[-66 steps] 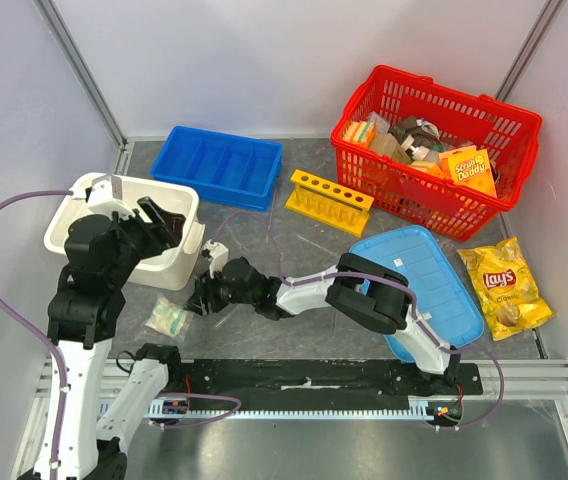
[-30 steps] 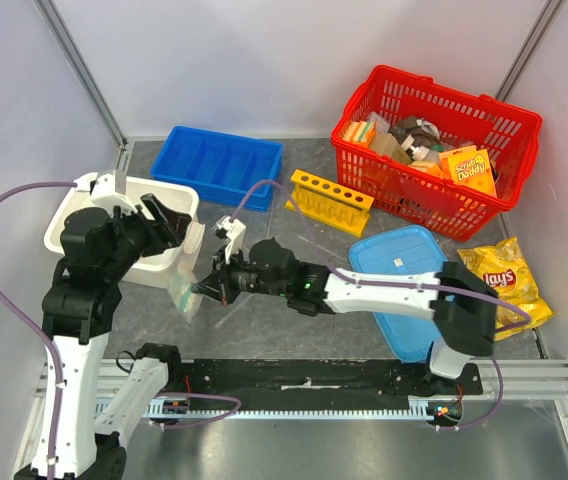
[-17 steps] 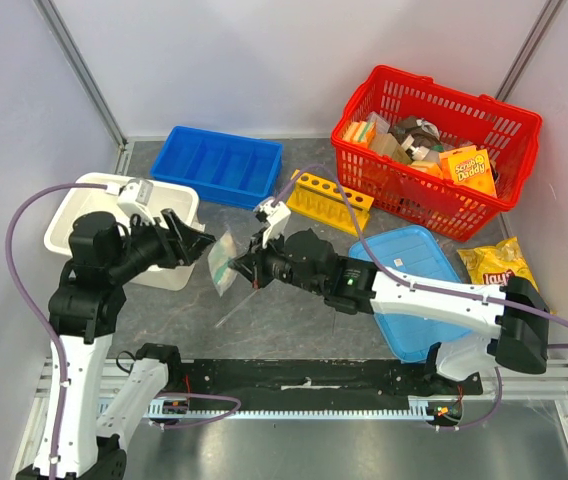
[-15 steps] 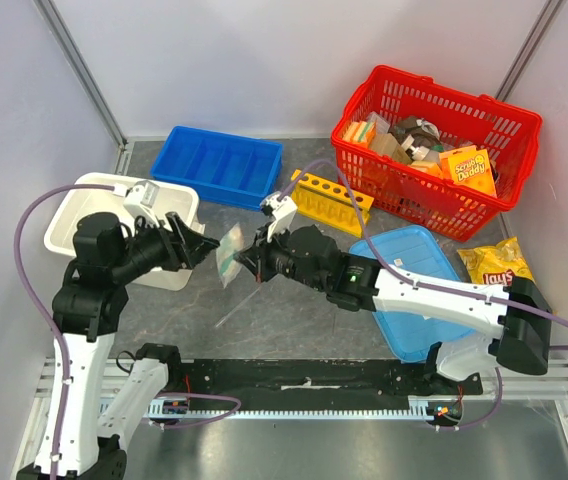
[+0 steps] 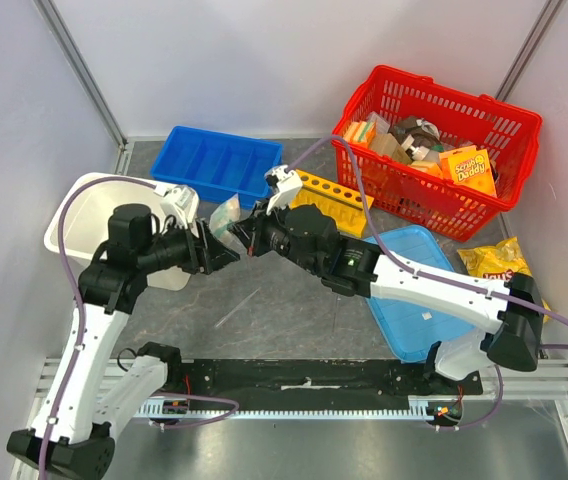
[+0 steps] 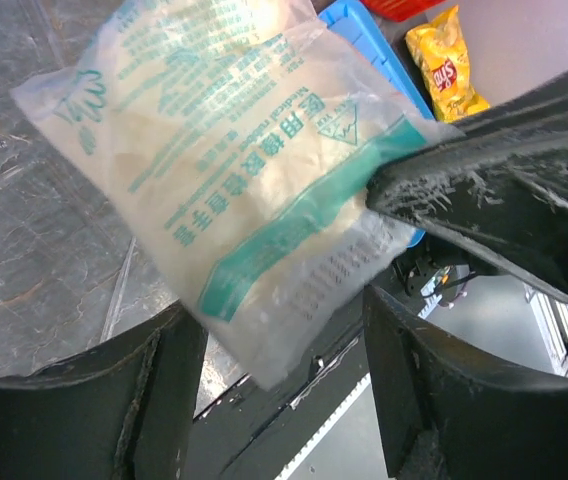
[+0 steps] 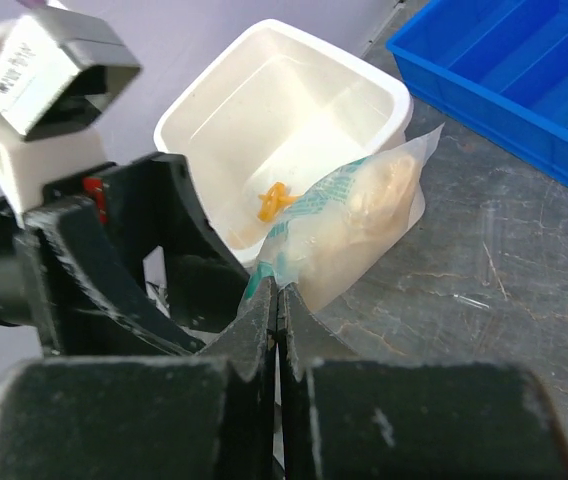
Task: Organize the chemistry lab equipment
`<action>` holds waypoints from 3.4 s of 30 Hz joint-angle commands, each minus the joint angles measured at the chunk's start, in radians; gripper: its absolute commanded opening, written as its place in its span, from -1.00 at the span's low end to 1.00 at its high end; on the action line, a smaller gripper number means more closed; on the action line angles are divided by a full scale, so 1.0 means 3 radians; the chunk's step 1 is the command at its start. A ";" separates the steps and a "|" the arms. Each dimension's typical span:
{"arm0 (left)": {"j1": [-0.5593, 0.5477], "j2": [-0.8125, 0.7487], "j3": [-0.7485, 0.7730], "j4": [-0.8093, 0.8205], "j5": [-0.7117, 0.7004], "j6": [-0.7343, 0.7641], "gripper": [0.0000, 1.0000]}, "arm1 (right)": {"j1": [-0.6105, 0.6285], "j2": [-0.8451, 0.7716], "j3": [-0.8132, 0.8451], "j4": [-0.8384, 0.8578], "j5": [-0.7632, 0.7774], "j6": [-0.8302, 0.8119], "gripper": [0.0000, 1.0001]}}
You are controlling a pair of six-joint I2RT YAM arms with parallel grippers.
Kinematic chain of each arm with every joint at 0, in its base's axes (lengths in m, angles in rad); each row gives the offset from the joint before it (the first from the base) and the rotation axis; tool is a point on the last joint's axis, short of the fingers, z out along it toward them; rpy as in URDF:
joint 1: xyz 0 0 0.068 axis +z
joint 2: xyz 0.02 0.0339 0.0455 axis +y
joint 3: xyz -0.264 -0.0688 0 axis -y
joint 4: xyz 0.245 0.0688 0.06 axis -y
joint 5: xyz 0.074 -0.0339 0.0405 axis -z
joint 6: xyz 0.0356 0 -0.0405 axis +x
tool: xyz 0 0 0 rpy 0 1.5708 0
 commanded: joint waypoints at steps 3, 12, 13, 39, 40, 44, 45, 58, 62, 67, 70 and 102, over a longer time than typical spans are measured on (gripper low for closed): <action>-0.0201 0.0127 -0.0011 0.0229 -0.0330 0.0119 0.19 | -0.0006 0.0111 0.0190 0.0128 -0.0076 0.0149 -1.00; -0.0206 0.0045 -0.0001 0.0300 -0.0698 -0.0060 -0.96 | -0.0016 0.0029 -0.0004 0.0205 -0.0102 0.0052 -0.77; -0.0201 0.0025 0.0009 0.0305 -0.0770 -0.0076 -0.96 | -0.0021 0.0014 -0.0025 0.0215 -0.0102 0.0032 -0.64; 0.1031 0.1619 0.0628 0.0239 -0.3654 -0.0382 -0.64 | -0.0037 -0.0702 -0.0828 -0.0286 0.0379 -0.0224 0.96; 0.1072 0.1696 0.0669 0.0204 -0.3639 -0.0408 -0.43 | -0.0042 -0.0722 -0.0828 -0.0332 0.0394 -0.0224 0.96; 0.1134 0.1840 0.0787 0.0070 -0.3527 -0.0383 0.14 | -0.0042 -0.0784 -0.0823 -0.0531 0.0486 -0.0239 0.96; 0.1134 0.1814 0.0782 0.0075 -0.3461 -0.0362 0.21 | -0.0042 -0.0799 -0.0833 -0.0567 0.0527 -0.0244 0.96; 0.0690 0.1196 0.0909 -0.0047 -0.2208 0.0118 0.57 | -0.0113 -0.0595 -0.1037 -0.0940 0.1023 -0.0296 0.62; 0.0077 0.1048 0.0940 -0.0109 -0.2238 0.0190 0.52 | -0.0236 -0.0615 -0.1216 -0.1048 0.0998 -0.0127 0.36; -0.0547 0.0930 0.0802 -0.0155 -0.2080 0.0256 0.44 | -0.0277 -0.0809 -0.1584 -0.1063 0.0911 0.0001 0.25; -0.0895 0.0965 0.0664 -0.0272 -0.2135 0.0282 0.40 | -0.0277 -0.0978 -0.1763 -0.1048 0.0844 0.0016 0.25; -0.1571 0.2698 -0.0098 -0.0124 -0.2228 0.0359 0.09 | -0.0277 -0.2911 -0.2387 -0.1002 0.1217 -0.0020 0.27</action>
